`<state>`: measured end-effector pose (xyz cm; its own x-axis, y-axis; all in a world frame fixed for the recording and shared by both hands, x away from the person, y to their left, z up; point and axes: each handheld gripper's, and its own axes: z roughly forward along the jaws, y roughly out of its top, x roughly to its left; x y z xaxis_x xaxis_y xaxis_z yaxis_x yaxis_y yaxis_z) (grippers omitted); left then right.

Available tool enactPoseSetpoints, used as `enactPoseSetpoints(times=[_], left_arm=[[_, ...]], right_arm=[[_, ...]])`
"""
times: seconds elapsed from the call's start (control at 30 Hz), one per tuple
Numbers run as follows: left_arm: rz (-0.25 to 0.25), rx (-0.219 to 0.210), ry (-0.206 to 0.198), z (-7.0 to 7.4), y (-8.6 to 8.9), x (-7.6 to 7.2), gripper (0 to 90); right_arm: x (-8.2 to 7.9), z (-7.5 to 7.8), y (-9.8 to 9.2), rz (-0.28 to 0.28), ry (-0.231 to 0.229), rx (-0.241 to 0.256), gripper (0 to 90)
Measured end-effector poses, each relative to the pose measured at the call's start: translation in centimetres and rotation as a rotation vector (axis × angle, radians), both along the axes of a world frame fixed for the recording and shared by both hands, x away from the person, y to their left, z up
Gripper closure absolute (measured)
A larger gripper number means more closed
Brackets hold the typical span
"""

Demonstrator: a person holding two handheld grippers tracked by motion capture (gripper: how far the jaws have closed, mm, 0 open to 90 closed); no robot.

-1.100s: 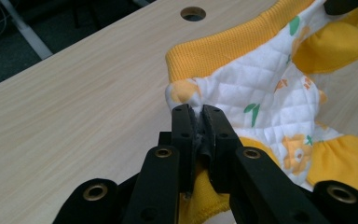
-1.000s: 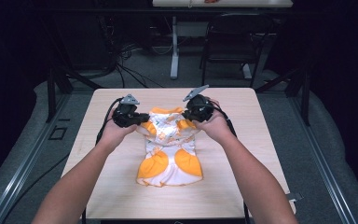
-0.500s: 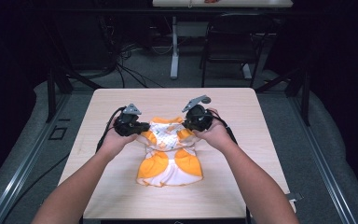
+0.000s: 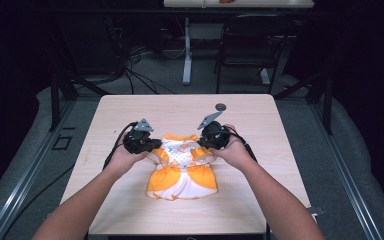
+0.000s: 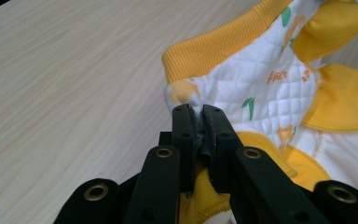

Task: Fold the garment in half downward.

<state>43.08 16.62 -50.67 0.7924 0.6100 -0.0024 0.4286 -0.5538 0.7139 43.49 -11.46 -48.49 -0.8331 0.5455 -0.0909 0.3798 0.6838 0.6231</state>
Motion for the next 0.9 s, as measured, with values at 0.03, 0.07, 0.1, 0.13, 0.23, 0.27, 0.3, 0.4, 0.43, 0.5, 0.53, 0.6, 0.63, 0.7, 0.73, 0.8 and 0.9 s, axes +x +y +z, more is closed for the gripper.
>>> enactPoseSetpoints(times=[0.03,0.07,0.1,0.13,0.23,0.27,0.3,0.4,0.43,0.5,0.53,0.6,0.63,0.7,0.73,0.8,0.9], left_arm=[[-0.006,0.002,-0.003,-0.1,0.0,-0.2,84.0],[-0.012,0.002,-0.001,-0.2,0.0,-0.3,83.9],[-0.019,0.005,0.0,-0.2,0.0,-0.5,83.9],[-0.022,0.002,0.0,-0.3,0.0,-0.7,83.8],[-0.044,0.016,-0.002,-0.5,-0.1,-1.3,83.4],[-0.049,0.023,-0.005,-0.6,-0.1,-1.5,83.3],[-0.058,0.028,-0.012,-0.7,-0.2,-1.7,83.1],[-0.089,0.03,-0.015,-0.8,-0.2,-2.2,82.7],[-0.089,0.027,-0.011,-0.9,-0.2,-2.4,82.6],[-0.096,0.023,-0.008,-0.9,0.0,-2.7,82.5],[-0.098,0.019,-0.007,-1.0,0.0,-2.9,82.4],[-0.105,0.014,0.004,-1.1,0.2,-3.1,82.0],[-0.106,0.011,0.015,-1.2,0.3,-3.2,81.8],[-0.106,0.003,0.025,-1.6,0.4,-3.5,81.5],[-0.11,0.003,0.029,-1.8,0.4,-3.6,81.5],[-0.115,0.001,0.034,-2.0,0.4,-3.9,81.5],[-0.117,-0.01,0.032,-2.2,0.5,-4.4,81.7]], right_arm=[[-0.2,-0.1,0.0,0.003,0.001,0.002,85.1],[-0.4,-0.2,0.0,0.005,0.004,0.005,85.1],[-0.6,-0.3,-0.1,0.011,0.005,0.003,85.0],[-0.7,-0.4,-0.1,0.012,0.01,0.004,85.0],[-1.2,-0.5,-0.1,0.022,0.016,-0.005,84.8],[-1.4,-0.5,-0.1,0.028,0.015,-0.011,84.7],[-1.6,-0.6,0.0,0.025,0.016,-0.008,84.7],[-2.2,-0.8,0.1,0.036,0.032,0.001,84.5],[-2.5,-1.0,0.1,0.038,0.033,-0.001,84.5],[-2.8,-1.3,0.2,0.043,0.03,-0.008,84.5],[-3.0,-1.2,0.1,0.046,0.036,-0.017,84.5],[-3.3,-1.4,0.1,0.04,0.041,0.011,84.4],[-3.4,-1.5,0.0,0.044,0.049,0.007,84.4],[-3.7,-1.9,0.1,0.049,0.046,-0.012,84.4],[-3.9,-2.0,0.1,0.056,0.047,-0.024,84.3],[-4.2,-2.1,0.1,0.06,0.051,-0.024,84.3],[-4.6,-2.4,0.0,0.057,0.065,-0.002,84.3]])
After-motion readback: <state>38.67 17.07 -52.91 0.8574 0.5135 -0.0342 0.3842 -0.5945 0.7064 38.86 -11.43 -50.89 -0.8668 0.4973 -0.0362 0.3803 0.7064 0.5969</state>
